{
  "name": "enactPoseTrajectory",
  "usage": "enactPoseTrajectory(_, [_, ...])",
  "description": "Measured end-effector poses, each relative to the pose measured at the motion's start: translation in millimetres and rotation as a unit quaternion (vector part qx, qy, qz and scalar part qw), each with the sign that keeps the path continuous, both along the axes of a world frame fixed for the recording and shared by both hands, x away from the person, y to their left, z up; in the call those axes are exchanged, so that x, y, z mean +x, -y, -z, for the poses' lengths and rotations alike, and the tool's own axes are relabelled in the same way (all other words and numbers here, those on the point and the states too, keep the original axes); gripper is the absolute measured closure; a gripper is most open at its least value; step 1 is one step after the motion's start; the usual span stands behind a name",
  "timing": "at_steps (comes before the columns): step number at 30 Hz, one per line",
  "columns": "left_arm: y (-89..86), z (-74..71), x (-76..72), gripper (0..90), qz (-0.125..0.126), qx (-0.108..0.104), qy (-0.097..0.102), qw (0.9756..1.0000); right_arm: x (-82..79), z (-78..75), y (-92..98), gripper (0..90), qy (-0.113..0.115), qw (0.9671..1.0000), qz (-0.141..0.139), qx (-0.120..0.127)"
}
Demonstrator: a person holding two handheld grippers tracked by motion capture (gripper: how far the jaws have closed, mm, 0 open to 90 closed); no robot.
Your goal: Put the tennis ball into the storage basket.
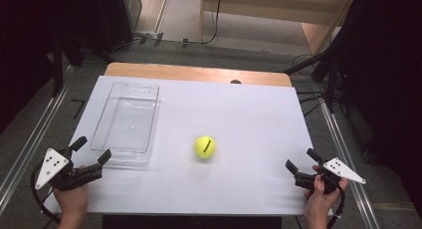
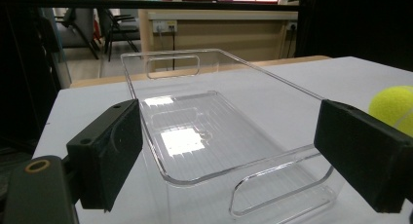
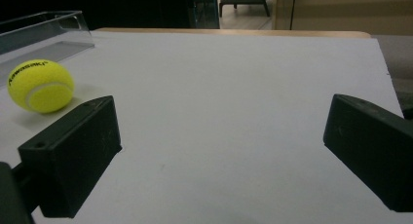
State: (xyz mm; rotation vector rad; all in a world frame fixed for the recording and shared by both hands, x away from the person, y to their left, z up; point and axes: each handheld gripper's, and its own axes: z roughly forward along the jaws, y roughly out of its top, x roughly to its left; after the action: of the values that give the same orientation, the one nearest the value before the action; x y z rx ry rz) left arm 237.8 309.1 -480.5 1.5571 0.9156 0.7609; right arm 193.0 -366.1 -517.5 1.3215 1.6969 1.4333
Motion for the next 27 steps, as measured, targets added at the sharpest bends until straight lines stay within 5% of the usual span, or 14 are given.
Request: enactPoseTrajectory(27, [2.8,0.8,-1.9,11.0,0.001,0.011,0.002,0.9999,12.5,-23.6,-25.8,0.0,-0.028,0.9985,-0.025,-0.040])
